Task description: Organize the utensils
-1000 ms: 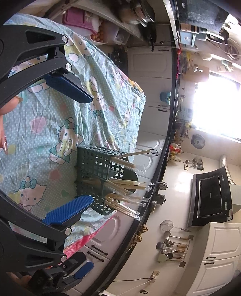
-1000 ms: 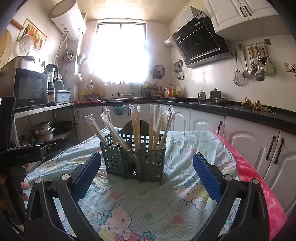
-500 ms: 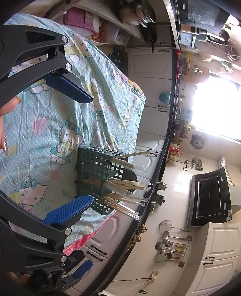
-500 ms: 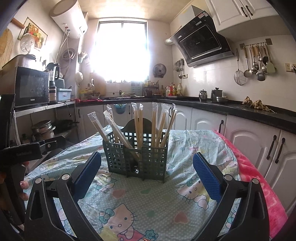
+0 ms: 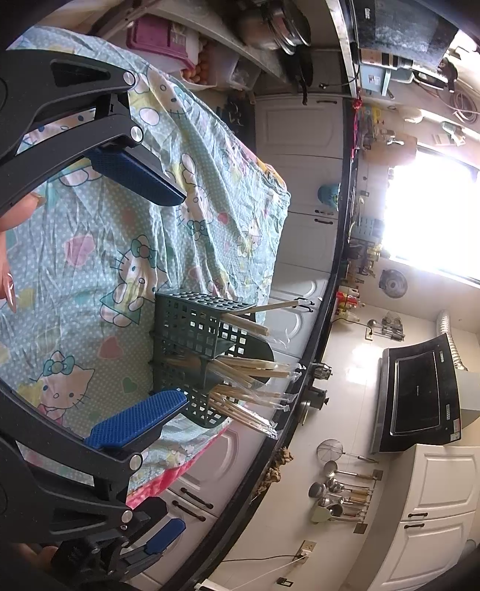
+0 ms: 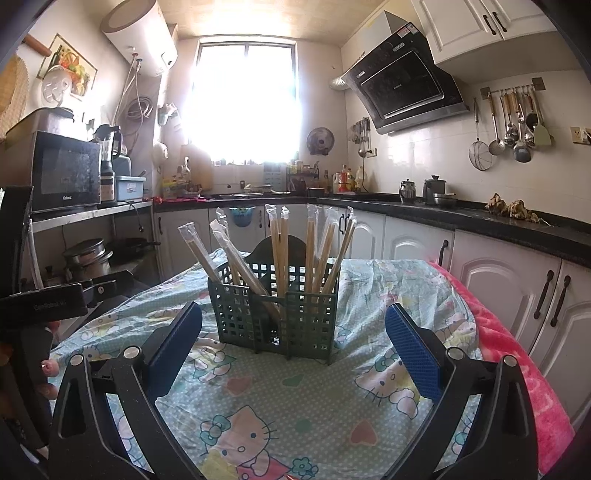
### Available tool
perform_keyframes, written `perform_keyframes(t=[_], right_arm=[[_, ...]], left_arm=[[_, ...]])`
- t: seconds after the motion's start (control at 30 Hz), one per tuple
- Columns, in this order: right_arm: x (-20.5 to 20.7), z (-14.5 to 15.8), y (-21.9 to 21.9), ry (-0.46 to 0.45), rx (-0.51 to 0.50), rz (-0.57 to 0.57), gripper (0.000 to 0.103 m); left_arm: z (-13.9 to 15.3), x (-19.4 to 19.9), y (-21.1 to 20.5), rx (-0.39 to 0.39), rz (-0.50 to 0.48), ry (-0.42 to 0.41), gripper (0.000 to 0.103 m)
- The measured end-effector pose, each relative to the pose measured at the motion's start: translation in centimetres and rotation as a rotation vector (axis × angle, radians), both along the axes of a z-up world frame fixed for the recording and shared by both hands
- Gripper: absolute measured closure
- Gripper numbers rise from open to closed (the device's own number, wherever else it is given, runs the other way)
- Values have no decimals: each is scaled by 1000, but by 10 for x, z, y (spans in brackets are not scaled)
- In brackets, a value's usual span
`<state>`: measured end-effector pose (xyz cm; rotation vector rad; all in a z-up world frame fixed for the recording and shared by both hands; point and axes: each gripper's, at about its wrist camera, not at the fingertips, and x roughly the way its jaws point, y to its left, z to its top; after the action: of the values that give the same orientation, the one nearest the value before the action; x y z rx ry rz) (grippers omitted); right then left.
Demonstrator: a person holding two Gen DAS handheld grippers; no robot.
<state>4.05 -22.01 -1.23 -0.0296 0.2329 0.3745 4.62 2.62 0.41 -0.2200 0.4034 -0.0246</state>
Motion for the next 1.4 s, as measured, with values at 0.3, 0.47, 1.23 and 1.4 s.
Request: perform_keyframes(t=[0.3, 0.47, 1.23, 1.4], right_arm=[[0, 0, 0, 1, 2, 2, 6], [0, 0, 0, 1, 0, 3, 6], [-2, 2, 2, 0, -5, 9, 6], [-3, 3, 0, -7, -7, -1, 6]], left_arm=[[0, 0, 0, -2, -2, 1, 11], [0, 0, 0, -2, 0, 1, 11], [-2, 1, -2, 17, 4, 12, 11], [-3, 5, 2, 13, 20, 42, 11]])
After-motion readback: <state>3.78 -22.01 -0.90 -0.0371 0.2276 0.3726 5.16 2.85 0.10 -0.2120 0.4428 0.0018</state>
